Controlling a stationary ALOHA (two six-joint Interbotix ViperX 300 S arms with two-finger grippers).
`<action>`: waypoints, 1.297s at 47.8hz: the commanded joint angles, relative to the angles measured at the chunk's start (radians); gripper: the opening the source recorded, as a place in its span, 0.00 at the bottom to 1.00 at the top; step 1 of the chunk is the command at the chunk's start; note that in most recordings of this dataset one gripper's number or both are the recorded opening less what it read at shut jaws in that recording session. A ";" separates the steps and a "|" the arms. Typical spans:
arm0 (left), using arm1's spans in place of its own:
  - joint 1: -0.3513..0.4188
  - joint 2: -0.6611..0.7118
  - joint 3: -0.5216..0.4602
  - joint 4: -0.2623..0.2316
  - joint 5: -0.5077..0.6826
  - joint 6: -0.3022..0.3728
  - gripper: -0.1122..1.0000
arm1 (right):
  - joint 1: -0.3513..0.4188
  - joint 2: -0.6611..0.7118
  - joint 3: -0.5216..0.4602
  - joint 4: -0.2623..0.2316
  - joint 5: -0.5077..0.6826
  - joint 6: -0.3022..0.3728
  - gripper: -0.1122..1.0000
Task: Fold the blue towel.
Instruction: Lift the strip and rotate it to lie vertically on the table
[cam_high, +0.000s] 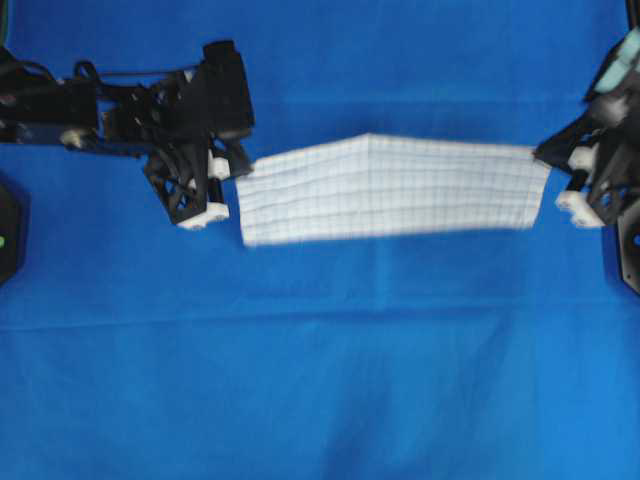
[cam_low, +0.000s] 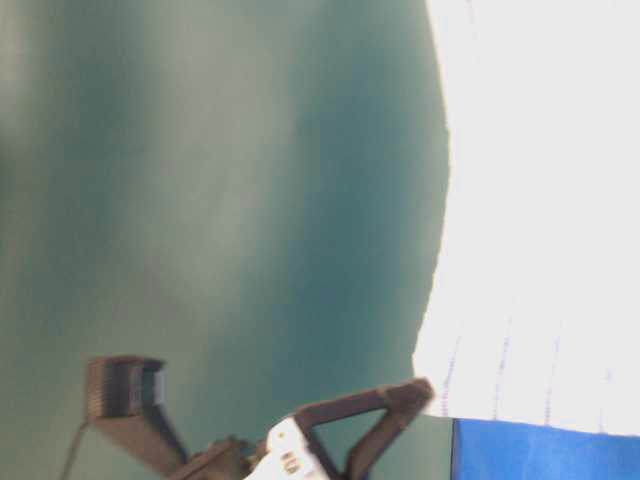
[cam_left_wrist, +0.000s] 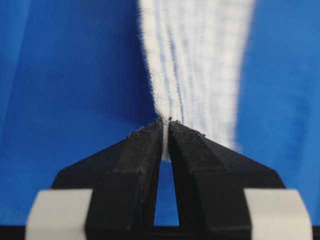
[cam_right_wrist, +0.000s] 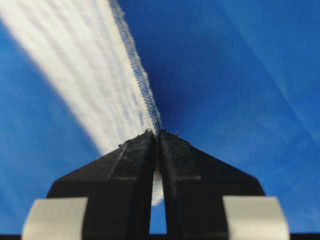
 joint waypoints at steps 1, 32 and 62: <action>-0.025 -0.046 -0.021 0.002 -0.003 0.002 0.13 | 0.020 -0.037 -0.029 0.000 0.006 0.002 0.14; -0.227 0.054 -0.135 0.003 -0.189 0.000 0.13 | -0.186 0.153 -0.132 -0.143 -0.104 0.011 0.14; -0.330 0.353 -0.403 0.003 -0.344 -0.012 0.13 | -0.354 0.543 -0.390 -0.230 -0.331 -0.003 0.14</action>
